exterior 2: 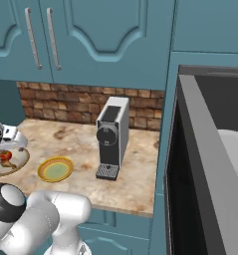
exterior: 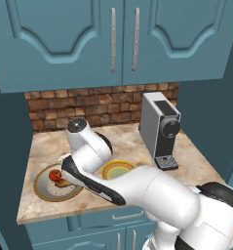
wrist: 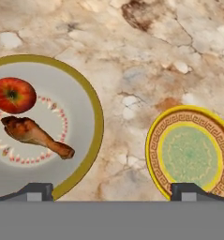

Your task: Remove the apple from the bowl and place it on the small plate. Then place the bowl with only the chicken drumstick in the microwave, close the door, and press the start button to microwave the chicken drumstick.

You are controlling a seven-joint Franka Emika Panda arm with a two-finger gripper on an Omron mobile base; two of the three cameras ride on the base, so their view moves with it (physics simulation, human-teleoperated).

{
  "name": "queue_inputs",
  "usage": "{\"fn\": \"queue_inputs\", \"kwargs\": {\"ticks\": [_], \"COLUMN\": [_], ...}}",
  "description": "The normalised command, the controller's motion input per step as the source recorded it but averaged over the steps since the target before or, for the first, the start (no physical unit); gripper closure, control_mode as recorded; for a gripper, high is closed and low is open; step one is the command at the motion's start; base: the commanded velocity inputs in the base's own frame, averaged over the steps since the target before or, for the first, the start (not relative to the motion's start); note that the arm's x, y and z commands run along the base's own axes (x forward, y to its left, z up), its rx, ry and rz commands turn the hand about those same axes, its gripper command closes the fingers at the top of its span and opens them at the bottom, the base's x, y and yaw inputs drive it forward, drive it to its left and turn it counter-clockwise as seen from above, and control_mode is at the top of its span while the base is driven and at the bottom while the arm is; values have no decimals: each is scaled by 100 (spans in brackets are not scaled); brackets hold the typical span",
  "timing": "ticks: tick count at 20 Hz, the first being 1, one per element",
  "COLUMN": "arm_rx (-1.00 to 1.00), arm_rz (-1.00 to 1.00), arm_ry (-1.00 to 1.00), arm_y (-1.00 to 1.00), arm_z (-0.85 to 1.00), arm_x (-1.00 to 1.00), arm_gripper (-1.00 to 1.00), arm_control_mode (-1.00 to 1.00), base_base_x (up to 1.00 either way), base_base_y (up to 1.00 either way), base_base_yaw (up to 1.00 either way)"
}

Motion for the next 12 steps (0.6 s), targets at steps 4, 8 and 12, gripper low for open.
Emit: {"fn": "queue_inputs", "kwargs": {"ticks": [4,8,12], "arm_rx": [0,1,5], "arm_rz": [0,0,0], "arm_ry": [0,0,0], "arm_y": [90,53,32], "arm_z": [-28,-20,0], "arm_x": [0,9,16], "arm_gripper": [-100,-100,-100], "arm_control_mode": [-100,-100,-100], "base_base_x": [0,0,0], "base_base_y": [0,0,0], "base_base_yaw": [0,0,0]}}
